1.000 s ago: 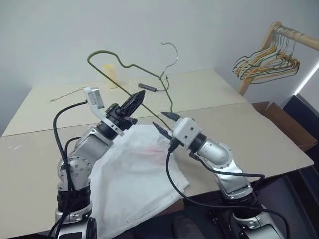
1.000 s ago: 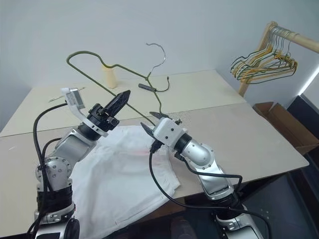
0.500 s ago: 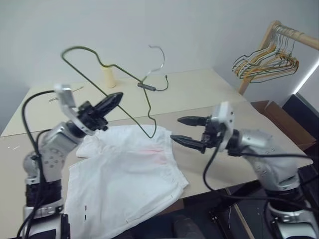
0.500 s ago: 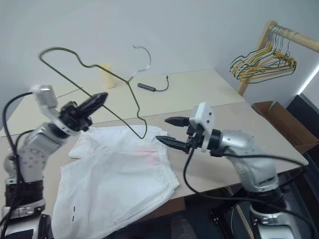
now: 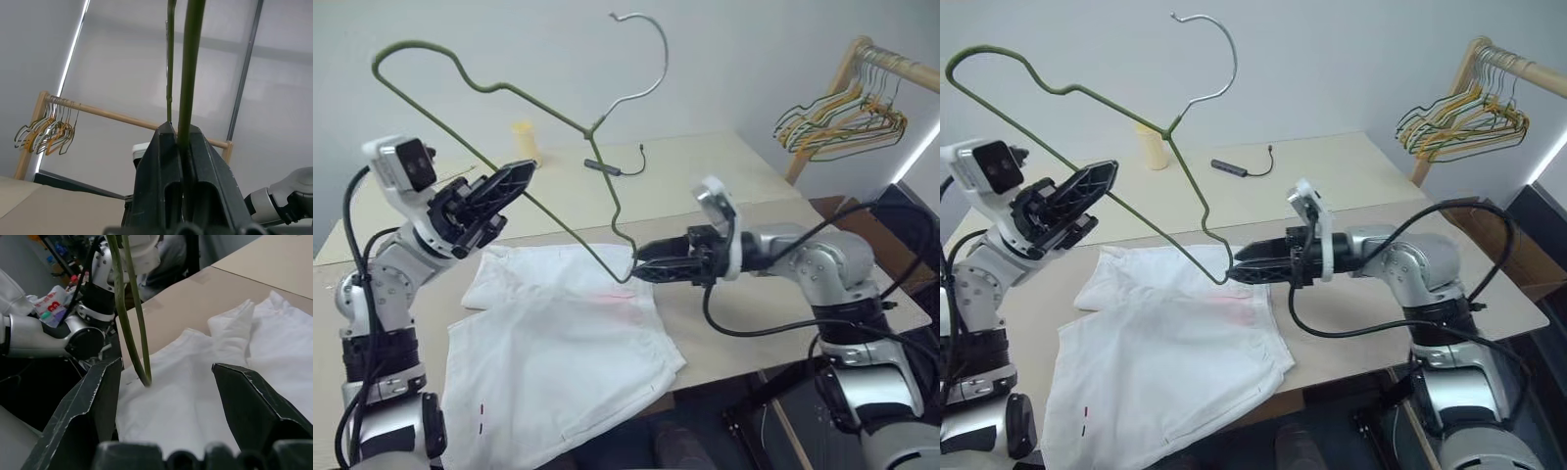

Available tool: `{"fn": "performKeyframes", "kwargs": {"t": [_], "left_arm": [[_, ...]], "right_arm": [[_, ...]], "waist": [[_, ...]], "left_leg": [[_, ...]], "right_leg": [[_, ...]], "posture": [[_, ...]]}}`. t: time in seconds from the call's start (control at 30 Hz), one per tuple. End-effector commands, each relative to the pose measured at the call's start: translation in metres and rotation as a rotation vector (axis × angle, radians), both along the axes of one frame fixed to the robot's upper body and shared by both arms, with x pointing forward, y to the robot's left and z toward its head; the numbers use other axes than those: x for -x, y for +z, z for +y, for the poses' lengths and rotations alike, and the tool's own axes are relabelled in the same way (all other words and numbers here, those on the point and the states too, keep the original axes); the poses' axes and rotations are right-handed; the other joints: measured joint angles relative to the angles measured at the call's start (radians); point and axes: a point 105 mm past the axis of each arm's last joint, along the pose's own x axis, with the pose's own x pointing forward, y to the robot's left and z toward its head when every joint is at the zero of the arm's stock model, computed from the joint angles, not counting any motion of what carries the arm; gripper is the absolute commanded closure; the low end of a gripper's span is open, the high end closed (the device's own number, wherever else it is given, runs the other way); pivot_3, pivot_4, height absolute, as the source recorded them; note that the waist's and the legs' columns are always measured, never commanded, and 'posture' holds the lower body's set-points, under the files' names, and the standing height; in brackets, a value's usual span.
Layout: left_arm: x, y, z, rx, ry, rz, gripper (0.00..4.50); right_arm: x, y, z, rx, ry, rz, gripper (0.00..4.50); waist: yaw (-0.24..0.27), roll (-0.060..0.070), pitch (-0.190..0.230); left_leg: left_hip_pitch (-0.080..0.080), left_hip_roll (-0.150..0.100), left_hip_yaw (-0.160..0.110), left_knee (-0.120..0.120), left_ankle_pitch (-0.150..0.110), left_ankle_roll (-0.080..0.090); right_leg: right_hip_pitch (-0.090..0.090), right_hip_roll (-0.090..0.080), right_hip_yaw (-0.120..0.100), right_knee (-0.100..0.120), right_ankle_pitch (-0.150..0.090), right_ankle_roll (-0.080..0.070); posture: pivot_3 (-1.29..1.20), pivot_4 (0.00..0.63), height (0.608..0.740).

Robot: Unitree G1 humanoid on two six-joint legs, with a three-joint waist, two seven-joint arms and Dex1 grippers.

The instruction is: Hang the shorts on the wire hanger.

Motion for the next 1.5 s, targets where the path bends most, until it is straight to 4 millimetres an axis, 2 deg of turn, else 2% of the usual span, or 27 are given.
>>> {"fn": "performKeyframes", "kwargs": {"t": [0.03, 0.57, 0.7, 0.9, 0.93, 1.0, 1.13, 1.3, 1.33, 1.4, 1.47, 1.5], "left_arm": [[0.002, 0.006, -0.005, -0.022, -0.001, -0.062, 4.5], [-0.001, 0.003, -0.009, 0.0, 0.008, -0.063, 4.5], [-0.001, 0.001, -0.011, 0.0, 0.007, -0.061, 4.5], [-0.003, 0.001, -0.011, 0.002, 0.013, -0.06, 4.5], [-0.004, 0.001, -0.011, 0.004, 0.017, -0.058, 4.5], [-0.007, -0.002, -0.011, -0.002, 0.036, -0.045, 4.5], [-0.01, -0.013, -0.013, -0.052, 0.055, -0.026, 3.58], [-0.018, -0.049, -0.019, -0.248, 0.106, 0.052, 1.92], [-0.018, -0.06, -0.02, -0.31, 0.118, 0.067, 1.61], [-0.017, -0.101, -0.019, -0.578, 0.166, 0.068, 0.98], [-0.011, -0.139, -0.01, -0.81, 0.168, 0.049, 0.29], [-0.007, -0.151, -0.005, -0.879, 0.166, 0.042, 0.03]], "right_arm": [[0.005, 0.013, 0.007, -0.015, 0.014, -0.034, 0.96], [0.012, 0.008, 0.017, 0.015, 0.022, -0.033, 0.96], [0.009, 0.007, 0.019, 0.027, 0.006, -0.038, 2.15], [0.008, 0.007, 0.019, 0.025, -0.002, -0.043, 4.31], [0.008, 0.006, 0.019, 0.024, -0.004, -0.045, 4.46], [0.007, 0.006, 0.019, 0.023, -0.01, -0.049, 4.46], [0.006, 0.008, 0.019, 0.007, -0.025, -0.054, 4.5], [0.001, 0.026, 0.015, -0.104, -0.073, -0.043, 4.5], [0.0, 0.029, 0.012, -0.127, -0.093, -0.037, 4.5], [-0.006, 0.033, -0.004, -0.155, -0.169, 0.006, 4.5], [-0.005, 0.025, -0.027, -0.112, -0.235, 0.057, 4.5], [0.0, 0.015, -0.041, -0.066, -0.261, 0.089, 4.5]], "waist": [[0.002, 0.0, 0.0], [-0.005, 0.0, 0.0], [-0.005, 0.0, 0.0], [-0.006, 0.0, 0.0], [-0.006, 0.0, 0.0], [-0.006, 0.0, 0.0], [-0.007, 0.0, 0.0], [-0.01, 0.0, 0.0], [-0.011, 0.0, 0.0], [-0.012, 0.001, 0.0], [-0.01, 0.001, -0.001], [-0.004, 0.001, -0.001]], "left_leg": [[0.0, 0.0, 0.0, 0.0, 0.0, 0.0], [0.0, -0.001, 0.0, 0.001, 0.0, 0.0], [0.0, -0.001, 0.0, 0.001, 0.0, 0.0], [0.0, -0.001, 0.0, 0.001, 0.0, 0.0], [0.0, -0.001, 0.0, 0.001, 0.0, 0.0], [0.0, -0.001, 0.0, 0.001, 0.0, 0.0], [0.0, -0.001, 0.0, 0.001, 0.0, 0.0], [0.0, -0.001, 0.0, 0.001, 0.0, 0.0], [0.0, -0.001, 0.0, 0.001, 0.0, 0.0], [0.0, -0.001, 0.0, 0.001, 0.0, 0.0], [0.0, -0.001, 0.0, 0.0, 0.0, 0.0], [0.0, -0.001, 0.0, 0.0, 0.0, 0.0]], "right_leg": [[0.0, -0.001, 0.0, 0.0, 0.0, 0.0], [-0.001, -0.002, 0.0, 0.001, 0.0, 0.001], [-0.001, -0.002, 0.0, 0.001, 0.0, 0.001], [-0.001, -0.002, 0.0, 0.002, 0.0, 0.001], [-0.001, -0.002, 0.0, 0.002, 0.0, 0.001], [-0.001, -0.002, 0.0, 0.002, 0.0, 0.001], [0.0, -0.002, 0.0, 0.002, 0.0, 0.001], [-0.001, -0.002, 0.0, 0.002, 0.001, 0.001], [-0.001, -0.002, 0.0, 0.002, 0.001, 0.001], [-0.001, -0.002, 0.0, 0.003, 0.001, 0.001], [-0.001, -0.002, 0.0, 0.002, 0.001, 0.0], [-0.001, -0.002, 0.0, 0.002, 0.001, 0.0]], "posture": [[-0.22, 0.0, 0.74], [-0.22, 0.0, 0.74], [-0.23, 0.0, 0.74], [-0.23, 0.0, 0.74], [-0.23, 0.0, 0.74], [-0.23, 0.0, 0.74], [-0.23, 0.0, 0.74], [-0.24, 0.0, 0.74], [-0.25, 0.0, 0.74], [-0.24, 0.0, 0.74], [-0.23, 0.0, 0.74], [-0.24, 0.0, 0.74]]}}
